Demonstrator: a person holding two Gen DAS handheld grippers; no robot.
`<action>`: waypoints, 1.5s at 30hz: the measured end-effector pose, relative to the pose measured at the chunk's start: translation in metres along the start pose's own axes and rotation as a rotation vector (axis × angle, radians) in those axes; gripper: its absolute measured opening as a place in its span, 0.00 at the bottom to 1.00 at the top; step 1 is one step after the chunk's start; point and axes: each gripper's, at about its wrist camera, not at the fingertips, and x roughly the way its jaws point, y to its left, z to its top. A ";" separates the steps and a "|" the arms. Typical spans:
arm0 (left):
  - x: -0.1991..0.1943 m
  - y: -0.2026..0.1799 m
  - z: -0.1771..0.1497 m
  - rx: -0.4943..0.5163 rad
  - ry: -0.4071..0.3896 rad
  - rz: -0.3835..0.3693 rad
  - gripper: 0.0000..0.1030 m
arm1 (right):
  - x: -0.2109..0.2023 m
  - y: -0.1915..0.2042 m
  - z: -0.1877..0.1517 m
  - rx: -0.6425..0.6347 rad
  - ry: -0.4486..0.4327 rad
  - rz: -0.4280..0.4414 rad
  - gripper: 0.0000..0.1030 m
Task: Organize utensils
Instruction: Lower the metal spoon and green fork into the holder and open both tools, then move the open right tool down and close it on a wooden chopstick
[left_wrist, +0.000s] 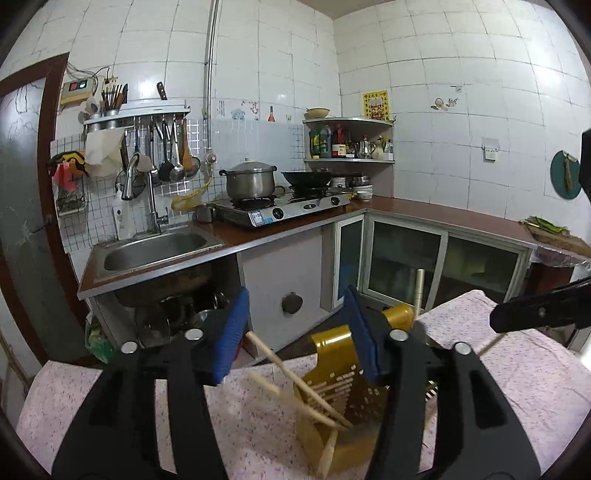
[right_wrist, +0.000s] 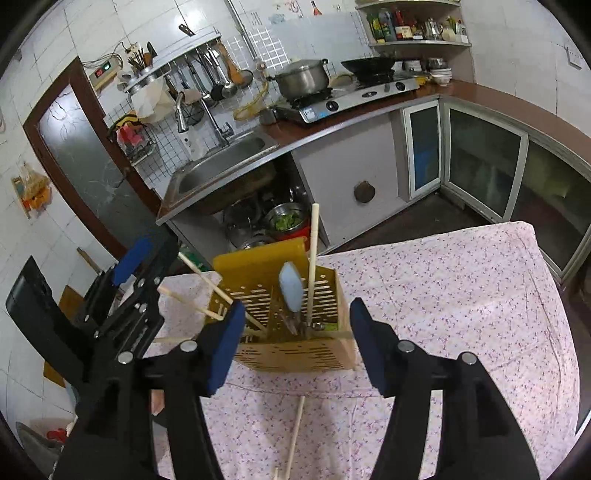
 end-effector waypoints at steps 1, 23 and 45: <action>-0.009 0.003 0.001 -0.009 -0.002 0.002 0.64 | -0.004 0.000 -0.001 -0.001 -0.002 0.004 0.57; -0.151 0.040 -0.085 -0.128 0.169 -0.009 0.95 | -0.068 -0.006 -0.133 -0.101 -0.206 -0.235 0.71; -0.114 0.048 -0.192 -0.202 0.423 0.017 0.95 | 0.061 0.015 -0.183 -0.164 0.021 -0.293 0.57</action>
